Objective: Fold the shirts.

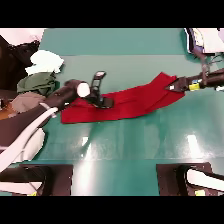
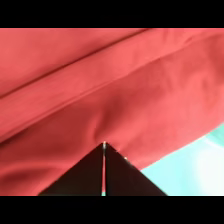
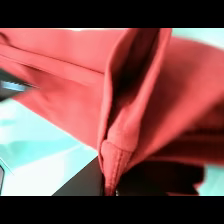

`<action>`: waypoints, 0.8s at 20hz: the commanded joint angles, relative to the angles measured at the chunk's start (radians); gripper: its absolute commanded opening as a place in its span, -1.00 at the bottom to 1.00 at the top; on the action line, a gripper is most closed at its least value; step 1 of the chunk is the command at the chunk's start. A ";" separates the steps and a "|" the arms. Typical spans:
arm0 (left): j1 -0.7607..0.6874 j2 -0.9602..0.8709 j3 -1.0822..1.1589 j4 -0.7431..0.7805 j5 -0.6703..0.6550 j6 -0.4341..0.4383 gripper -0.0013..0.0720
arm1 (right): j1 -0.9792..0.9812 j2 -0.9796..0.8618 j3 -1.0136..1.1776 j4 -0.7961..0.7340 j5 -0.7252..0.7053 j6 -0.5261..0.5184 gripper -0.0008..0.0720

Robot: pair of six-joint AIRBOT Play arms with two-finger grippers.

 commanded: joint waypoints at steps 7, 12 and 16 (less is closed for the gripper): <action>-0.056 -0.214 0.224 -0.011 0.053 0.022 -0.90 | 0.083 0.156 0.165 0.001 0.066 0.129 -0.94; -0.015 -0.153 0.225 -0.002 -0.016 0.031 -0.90 | 0.294 0.043 0.294 -0.005 0.066 0.181 -0.94; 0.133 0.016 0.226 0.058 -0.121 0.087 -0.90 | 0.471 -0.094 0.459 -0.049 0.065 0.216 -0.94</action>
